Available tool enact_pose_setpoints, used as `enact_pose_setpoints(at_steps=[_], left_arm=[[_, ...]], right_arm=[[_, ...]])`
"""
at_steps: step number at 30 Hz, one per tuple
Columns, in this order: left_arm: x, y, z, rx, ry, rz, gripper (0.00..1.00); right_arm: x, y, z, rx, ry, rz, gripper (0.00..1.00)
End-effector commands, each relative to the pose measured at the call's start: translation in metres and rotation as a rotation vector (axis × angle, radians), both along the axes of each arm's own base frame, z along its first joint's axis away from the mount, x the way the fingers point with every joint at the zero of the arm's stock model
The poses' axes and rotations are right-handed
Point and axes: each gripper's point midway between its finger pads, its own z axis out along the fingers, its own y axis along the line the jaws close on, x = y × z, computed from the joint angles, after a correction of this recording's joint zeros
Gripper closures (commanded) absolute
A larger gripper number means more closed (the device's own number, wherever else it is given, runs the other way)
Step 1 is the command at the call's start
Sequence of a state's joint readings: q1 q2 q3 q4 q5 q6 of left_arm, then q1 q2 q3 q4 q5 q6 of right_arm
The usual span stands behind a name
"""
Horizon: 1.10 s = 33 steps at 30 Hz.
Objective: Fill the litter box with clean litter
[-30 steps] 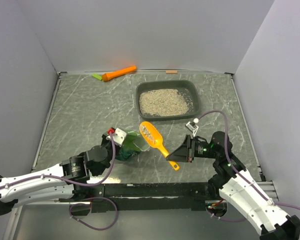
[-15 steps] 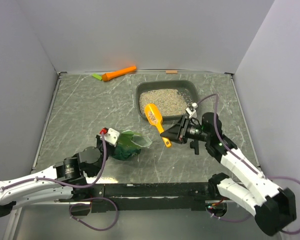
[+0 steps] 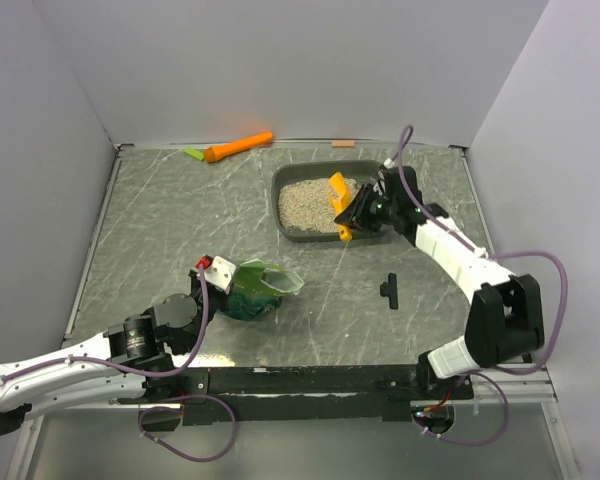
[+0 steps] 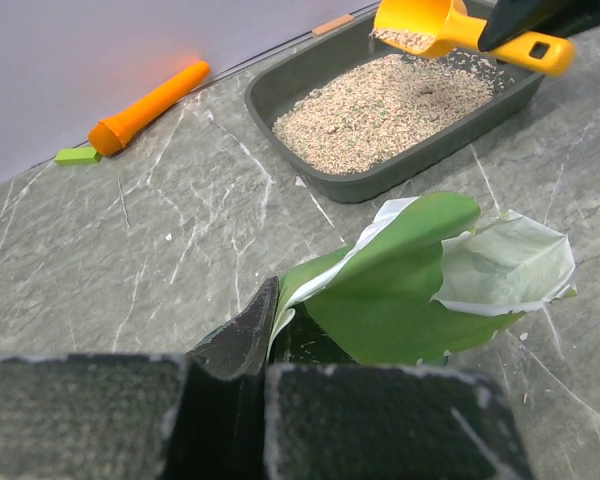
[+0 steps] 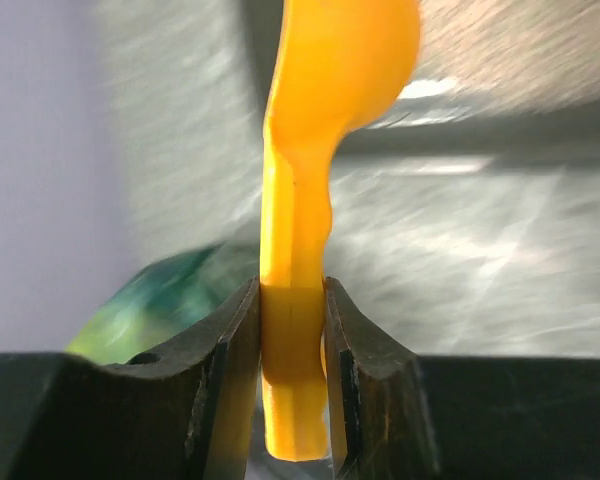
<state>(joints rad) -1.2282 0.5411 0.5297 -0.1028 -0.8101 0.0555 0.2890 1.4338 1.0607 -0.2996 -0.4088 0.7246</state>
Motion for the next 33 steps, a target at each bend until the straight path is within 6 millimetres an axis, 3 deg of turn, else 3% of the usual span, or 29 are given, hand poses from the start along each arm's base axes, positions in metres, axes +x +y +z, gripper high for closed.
enact_pose_setpoints(at_steps=[1, 6, 8, 11, 12, 13, 18, 27, 32, 33], left_arm=[[0.002, 0.003, 0.022, -0.065, -0.019, 0.029, 0.99], [0.002, 0.002, 0.020, -0.058, -0.016, 0.026, 0.99], [0.002, 0.003, 0.021, -0.063, -0.017, 0.029, 0.99], [0.003, 0.004, 0.022, -0.066, -0.018, 0.034, 0.99], [0.003, 0.004, 0.022, -0.066, -0.018, 0.032, 0.99], [0.002, 0.004, 0.022, -0.068, -0.018, 0.031, 0.99], [0.003, 0.006, 0.023, -0.071, -0.019, 0.038, 0.99], [0.002, 0.008, 0.025, -0.078, -0.022, 0.041, 0.99], [0.002, 0.008, 0.025, -0.081, -0.024, 0.038, 0.99], [0.002, 0.007, 0.025, -0.081, -0.024, 0.035, 0.99]], right_arm=[[0.019, -0.065, -0.015, -0.446, -0.012, -0.073, 1.00], [0.016, -0.099, -0.038, -0.729, 0.093, -0.043, 1.00], [0.023, -0.113, -0.039, -0.866, 0.094, -0.067, 1.00], [0.023, -0.113, -0.039, -1.053, 0.080, -0.023, 1.00], [0.023, -0.124, -0.035, -1.160, 0.079, -0.035, 1.00], [0.024, -0.114, -0.031, -1.205, 0.051, -0.015, 1.00], [0.028, -0.102, -0.028, -1.391, -0.016, 0.013, 1.00], [0.022, -0.095, -0.014, -1.374, -0.052, -0.014, 1.00], [0.014, -0.097, 0.022, -1.177, -0.125, -0.110, 1.00], [0.012, -0.107, 0.022, -1.163, -0.114, -0.135, 1.00]])
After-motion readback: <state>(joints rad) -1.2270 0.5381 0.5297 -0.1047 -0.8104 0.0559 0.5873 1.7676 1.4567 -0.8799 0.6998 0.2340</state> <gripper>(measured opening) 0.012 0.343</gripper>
